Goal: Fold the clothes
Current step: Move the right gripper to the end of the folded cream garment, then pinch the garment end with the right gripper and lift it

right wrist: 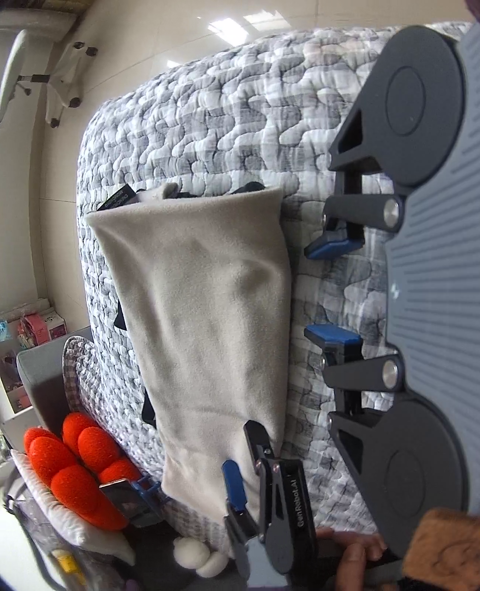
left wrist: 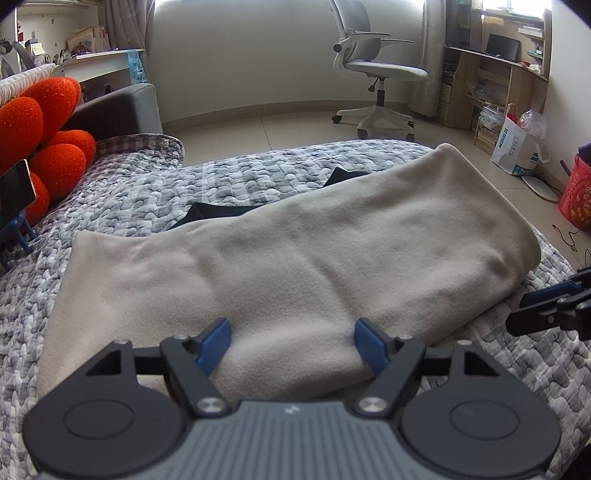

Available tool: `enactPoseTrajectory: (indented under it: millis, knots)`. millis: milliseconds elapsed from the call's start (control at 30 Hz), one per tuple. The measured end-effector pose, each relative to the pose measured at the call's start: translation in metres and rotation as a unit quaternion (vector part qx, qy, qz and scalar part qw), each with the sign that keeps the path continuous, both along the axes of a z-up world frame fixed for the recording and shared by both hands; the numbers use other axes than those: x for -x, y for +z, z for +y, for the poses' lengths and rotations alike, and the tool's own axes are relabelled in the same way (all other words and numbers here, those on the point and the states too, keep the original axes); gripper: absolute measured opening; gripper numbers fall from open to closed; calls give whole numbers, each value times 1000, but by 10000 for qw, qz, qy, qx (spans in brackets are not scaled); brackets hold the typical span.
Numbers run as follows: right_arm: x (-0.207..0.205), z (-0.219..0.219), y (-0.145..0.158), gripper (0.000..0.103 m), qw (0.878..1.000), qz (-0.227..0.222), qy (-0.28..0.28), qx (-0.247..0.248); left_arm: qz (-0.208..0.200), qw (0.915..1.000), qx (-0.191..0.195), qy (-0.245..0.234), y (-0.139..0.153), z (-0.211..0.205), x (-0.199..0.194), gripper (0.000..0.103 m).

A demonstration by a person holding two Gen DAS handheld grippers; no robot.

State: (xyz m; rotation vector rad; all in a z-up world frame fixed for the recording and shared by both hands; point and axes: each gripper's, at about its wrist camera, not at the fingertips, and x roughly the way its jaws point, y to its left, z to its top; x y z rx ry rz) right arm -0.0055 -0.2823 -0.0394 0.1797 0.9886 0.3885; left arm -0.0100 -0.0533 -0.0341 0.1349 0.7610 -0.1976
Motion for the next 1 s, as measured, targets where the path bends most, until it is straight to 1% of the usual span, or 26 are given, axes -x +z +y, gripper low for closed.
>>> enactPoseTrajectory:
  millis: [33,67,167,233,300,367,633,833,1000]
  knots:
    - [-2,-6,-1,47,9995,105,-168,-234,0,10000,10,3,0,0,0,76]
    - [-3,-13,-2,47,9980,215,-348,-482,1,10000,26,9,0,1,0,76]
    - [-7,-31,-4,47,9901,312,-918,-1019,6,10000,52,17,-1,2,0,76]
    - [-9,-41,-7,47,9835,350,-1259,-1251,9,10000,58,21,-1,2,-1,76]
    - [-12,-48,-9,47,9752,436,-1475,-1592,9,10000,59,24,-1,2,-1,76]
    - [-12,-53,-10,47,9688,493,-1658,-1775,9,10000,60,30,-1,2,-1,76]
    - [-18,-56,-9,48,9637,384,-1883,-1852,-11,9999,93,91,0,2,-3,76]
    - [-23,-47,-7,49,9682,228,-1842,-1677,9,9997,189,183,2,3,-5,76]
    - [-24,-34,-6,49,9764,-104,-1747,-1267,18,9994,271,228,3,5,-7,76]
